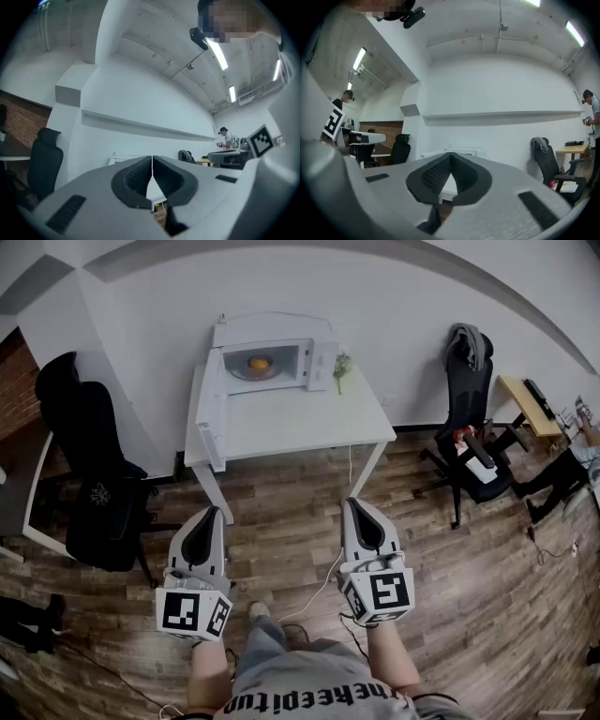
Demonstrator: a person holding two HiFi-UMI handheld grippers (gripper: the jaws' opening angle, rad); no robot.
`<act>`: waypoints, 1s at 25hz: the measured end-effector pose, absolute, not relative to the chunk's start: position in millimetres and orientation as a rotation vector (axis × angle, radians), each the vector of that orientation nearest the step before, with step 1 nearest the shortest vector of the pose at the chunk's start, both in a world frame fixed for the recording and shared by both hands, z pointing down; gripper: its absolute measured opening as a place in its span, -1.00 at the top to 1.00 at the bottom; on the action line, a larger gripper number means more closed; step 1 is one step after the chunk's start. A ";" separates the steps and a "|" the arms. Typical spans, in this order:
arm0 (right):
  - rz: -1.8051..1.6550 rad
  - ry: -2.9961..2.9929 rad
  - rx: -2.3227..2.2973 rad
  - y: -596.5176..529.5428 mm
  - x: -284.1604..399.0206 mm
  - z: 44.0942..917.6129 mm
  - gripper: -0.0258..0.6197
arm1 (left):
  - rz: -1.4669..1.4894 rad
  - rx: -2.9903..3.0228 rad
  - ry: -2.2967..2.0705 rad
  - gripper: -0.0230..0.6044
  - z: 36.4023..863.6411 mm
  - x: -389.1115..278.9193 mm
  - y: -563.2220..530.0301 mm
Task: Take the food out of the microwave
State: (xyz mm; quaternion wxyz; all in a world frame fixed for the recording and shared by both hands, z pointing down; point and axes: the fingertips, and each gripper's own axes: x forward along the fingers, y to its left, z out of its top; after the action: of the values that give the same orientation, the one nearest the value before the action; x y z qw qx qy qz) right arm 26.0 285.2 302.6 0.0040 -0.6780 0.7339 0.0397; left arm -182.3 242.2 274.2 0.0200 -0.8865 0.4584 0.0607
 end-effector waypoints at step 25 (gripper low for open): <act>0.165 2.228 -2.136 235.3 10.2 296.1 0.91 | 0.218 -2.764 1.377 0.90 269.1 -199.2 185.7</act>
State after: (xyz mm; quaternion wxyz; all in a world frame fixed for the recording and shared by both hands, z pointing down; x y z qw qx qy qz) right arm 10.2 235.3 296.1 0.0254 -0.6910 0.7205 0.0532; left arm -199.2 185.7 269.1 0.0231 -0.8926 0.4447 0.0705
